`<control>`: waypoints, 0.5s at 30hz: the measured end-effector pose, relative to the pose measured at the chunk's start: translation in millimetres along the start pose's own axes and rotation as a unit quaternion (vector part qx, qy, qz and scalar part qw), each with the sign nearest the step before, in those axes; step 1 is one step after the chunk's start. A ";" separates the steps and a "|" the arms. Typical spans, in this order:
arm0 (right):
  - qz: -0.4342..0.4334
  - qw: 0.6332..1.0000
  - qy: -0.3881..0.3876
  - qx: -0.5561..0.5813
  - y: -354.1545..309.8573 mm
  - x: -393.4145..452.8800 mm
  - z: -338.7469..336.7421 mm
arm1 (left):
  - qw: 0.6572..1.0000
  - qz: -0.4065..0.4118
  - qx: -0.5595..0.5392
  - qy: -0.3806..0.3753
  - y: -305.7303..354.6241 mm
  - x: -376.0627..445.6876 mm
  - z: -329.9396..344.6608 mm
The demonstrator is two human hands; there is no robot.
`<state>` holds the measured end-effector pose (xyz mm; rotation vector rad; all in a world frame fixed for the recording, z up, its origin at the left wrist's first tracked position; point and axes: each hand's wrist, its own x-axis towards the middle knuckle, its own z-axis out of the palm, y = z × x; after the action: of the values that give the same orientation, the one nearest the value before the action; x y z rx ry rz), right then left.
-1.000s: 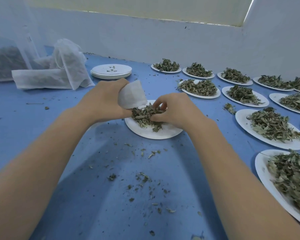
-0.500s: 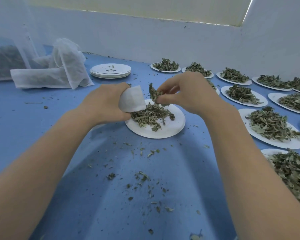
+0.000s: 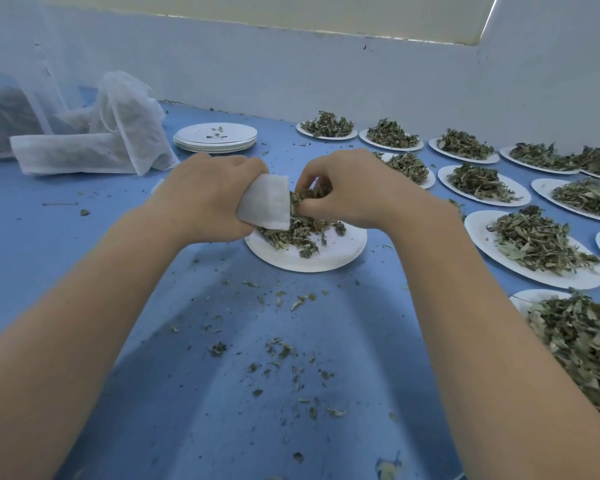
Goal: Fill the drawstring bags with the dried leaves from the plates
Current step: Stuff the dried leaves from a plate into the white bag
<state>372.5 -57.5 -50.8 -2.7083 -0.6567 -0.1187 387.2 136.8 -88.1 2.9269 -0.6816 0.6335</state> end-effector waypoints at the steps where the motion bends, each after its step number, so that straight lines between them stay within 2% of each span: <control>1: -0.003 1.000 0.009 0.017 -0.1 0.3 0.2 | 1.000 -0.003 -0.001 0.001 1.1 -0.1 0.6; 7: -0.009 0.981 0.068 0.180 -4.3 0.8 6.6 | 0.989 -0.056 -0.137 0.023 9.4 -0.2 5.7; 12: -0.018 0.969 -0.053 0.239 0.5 -2.7 1.5 | 0.969 -0.081 -0.228 0.048 8.1 -2.0 8.6; 15: 0.004 0.943 -0.070 0.327 4.3 -3.1 -0.1 | 0.966 -0.090 -0.238 0.047 6.4 -2.2 7.9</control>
<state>371.7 -62.4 -52.5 -2.0851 -0.5914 0.2552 385.6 130.7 -96.4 2.4599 -0.4698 0.5024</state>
